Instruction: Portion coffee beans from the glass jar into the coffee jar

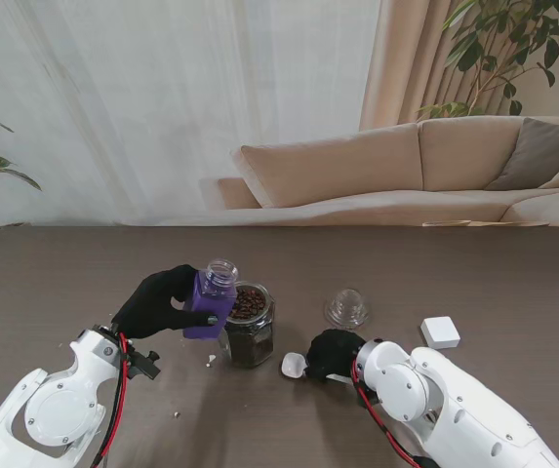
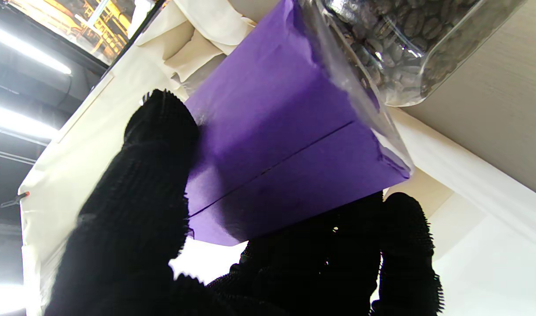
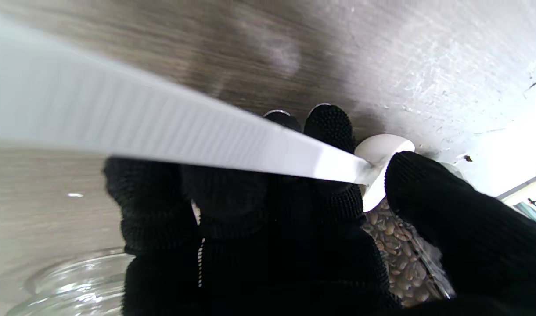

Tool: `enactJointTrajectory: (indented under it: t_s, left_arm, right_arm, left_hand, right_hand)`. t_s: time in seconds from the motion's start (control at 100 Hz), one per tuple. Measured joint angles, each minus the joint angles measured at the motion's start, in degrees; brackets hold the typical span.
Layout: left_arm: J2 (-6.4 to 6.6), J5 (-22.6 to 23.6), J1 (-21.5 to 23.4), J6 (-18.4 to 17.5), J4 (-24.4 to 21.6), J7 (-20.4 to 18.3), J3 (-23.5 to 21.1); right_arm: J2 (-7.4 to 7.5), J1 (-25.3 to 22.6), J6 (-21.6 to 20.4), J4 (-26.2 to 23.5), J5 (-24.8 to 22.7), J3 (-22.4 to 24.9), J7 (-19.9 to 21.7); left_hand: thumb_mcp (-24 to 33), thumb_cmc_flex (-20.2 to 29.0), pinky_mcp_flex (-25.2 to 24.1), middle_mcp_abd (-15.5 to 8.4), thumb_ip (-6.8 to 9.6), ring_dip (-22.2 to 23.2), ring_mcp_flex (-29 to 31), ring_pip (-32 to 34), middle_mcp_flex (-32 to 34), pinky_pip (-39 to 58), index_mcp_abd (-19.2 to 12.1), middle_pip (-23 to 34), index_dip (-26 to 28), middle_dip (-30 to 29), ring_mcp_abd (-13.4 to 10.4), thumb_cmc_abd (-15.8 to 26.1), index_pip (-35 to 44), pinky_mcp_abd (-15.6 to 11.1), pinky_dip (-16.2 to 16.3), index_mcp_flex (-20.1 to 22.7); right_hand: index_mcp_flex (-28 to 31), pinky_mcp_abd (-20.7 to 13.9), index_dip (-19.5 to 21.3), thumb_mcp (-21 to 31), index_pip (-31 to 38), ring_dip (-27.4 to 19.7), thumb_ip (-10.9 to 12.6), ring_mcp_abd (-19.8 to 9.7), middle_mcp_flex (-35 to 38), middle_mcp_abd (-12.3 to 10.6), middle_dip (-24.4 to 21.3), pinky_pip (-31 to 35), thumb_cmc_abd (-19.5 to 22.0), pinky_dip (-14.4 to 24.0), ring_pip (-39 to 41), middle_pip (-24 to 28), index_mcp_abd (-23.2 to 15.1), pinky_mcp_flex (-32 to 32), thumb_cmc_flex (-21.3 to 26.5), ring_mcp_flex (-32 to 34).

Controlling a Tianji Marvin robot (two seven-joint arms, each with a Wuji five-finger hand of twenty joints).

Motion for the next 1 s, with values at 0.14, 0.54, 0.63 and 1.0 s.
enactJointTrajectory:
  t_s: [0.14,0.54,0.63,1.0]
  left_arm:
    - [0.0,0.01,0.05,0.02,-0.15,0.04,0.0]
    - [-0.02,0.02,0.28,0.32,-0.46,0.18,0.06]
    - [-0.02,0.03,0.3,0.4,-0.49,0.18,0.06]
    - [-0.02,0.05,0.36,0.61,-0.64,0.13,0.07]
  right_arm:
    - [0.32,0.03,-0.34,-0.12,-0.81,-0.17,0.74]
    - [0.95,0.24,-2.31,-1.13,-7.41,-0.23,0.72]
    - [1.13,0.41,-2.98,-1.34,-9.24,-0.25,0.76]
    - [1.72,0.26,-5.41,-2.47,-13.59,0.2,1.43]
  left_hand:
    - [0.0,0.0,0.0,0.0,0.0,0.0,0.0,0.0,0.0,0.0,0.0,0.0,0.0,0.0,0.0,0.0,0.0,0.0,0.0,0.0]
    - [0.0,0.0,0.0,0.0,0.0,0.0,0.0,0.0,0.0,0.0,0.0,0.0,0.0,0.0,0.0,0.0,0.0,0.0,0.0,0.0]
    - [0.0,0.0,0.0,0.0,0.0,0.0,0.0,0.0,0.0,0.0,0.0,0.0,0.0,0.0,0.0,0.0,0.0,0.0,0.0,0.0]
    - [0.0,0.0,0.0,0.0,0.0,0.0,0.0,0.0,0.0,0.0,0.0,0.0,0.0,0.0,0.0,0.0,0.0,0.0,0.0,0.0]
  right_hand:
    - [-4.12,-0.42,-0.85,-1.26,-0.62,-2.46,0.7,-0.09,-4.76,0.05,-1.03,-1.09,0.16,-0.04,-7.55,1.39,-0.17,-0.01,-1.02,-0.02]
    - [-15.69,-2.54,0.62,-8.25,-0.29,-3.61,4.18,-0.75,-18.4,-0.12,-3.67,-3.3,1.78,-0.04,-15.42,4.03,-2.5,-2.13,-4.25,-7.64]
    - [-18.01,-2.76,1.1,-10.34,-0.66,-3.61,4.19,-0.89,-20.74,-0.14,-4.67,-3.33,1.78,-0.04,-15.45,4.37,-3.35,-2.16,-4.52,-9.44]
    - [-13.46,-3.51,-1.51,-17.04,-5.54,-3.7,4.76,-1.53,-26.38,-0.14,-6.89,-3.36,1.8,-0.05,-15.27,3.27,-4.72,-2.16,-4.64,-13.34]
